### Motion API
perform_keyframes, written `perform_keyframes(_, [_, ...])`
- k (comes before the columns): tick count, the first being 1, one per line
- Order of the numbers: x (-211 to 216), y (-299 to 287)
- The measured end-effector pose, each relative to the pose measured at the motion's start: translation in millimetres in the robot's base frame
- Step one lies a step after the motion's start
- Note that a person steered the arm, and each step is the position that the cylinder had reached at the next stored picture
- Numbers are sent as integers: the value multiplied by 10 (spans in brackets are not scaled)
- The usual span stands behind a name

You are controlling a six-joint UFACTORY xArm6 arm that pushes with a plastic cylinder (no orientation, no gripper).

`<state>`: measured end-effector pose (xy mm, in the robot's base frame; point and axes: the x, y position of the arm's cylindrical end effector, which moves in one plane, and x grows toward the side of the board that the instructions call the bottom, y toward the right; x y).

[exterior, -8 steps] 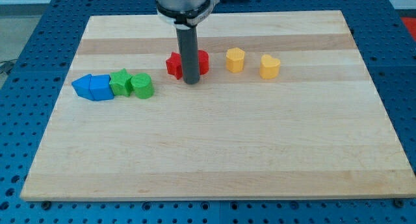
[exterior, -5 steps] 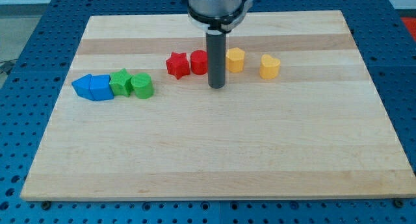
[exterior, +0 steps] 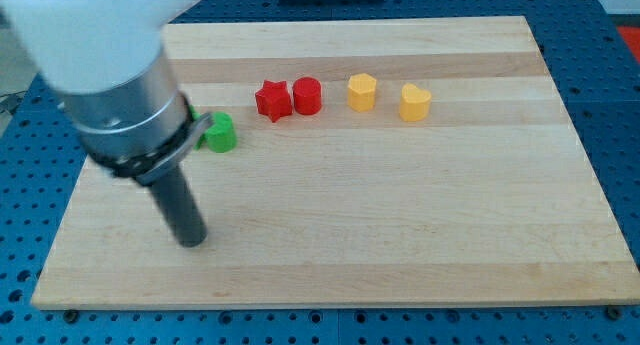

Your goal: Move the blue triangle to the left of the green star

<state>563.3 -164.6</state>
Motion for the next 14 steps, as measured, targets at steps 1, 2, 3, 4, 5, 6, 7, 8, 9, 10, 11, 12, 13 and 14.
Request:
perform_keyframes(1, [16,-335])
perform_keyframes(2, [-121,-699])
perform_keyframes(3, [-521,-976])
perform_keyframes(4, [-1033,-1152])
perform_keyframes(5, [-1106,-1208])
perform_keyframes(6, [-1130,-1219])
perform_keyframes(7, [-1312,-1130])
perform_keyframes(8, [-1412,-1100])
perform_keyframes(9, [-1351,-836])
perform_keyframes(10, [-1274,-402])
perform_keyframes(11, [-1230,-165])
perform_keyframes(12, [-1155,-361])
perform_keyframes(13, [-1130,-691])
perform_keyframes(14, [-1127,-889])
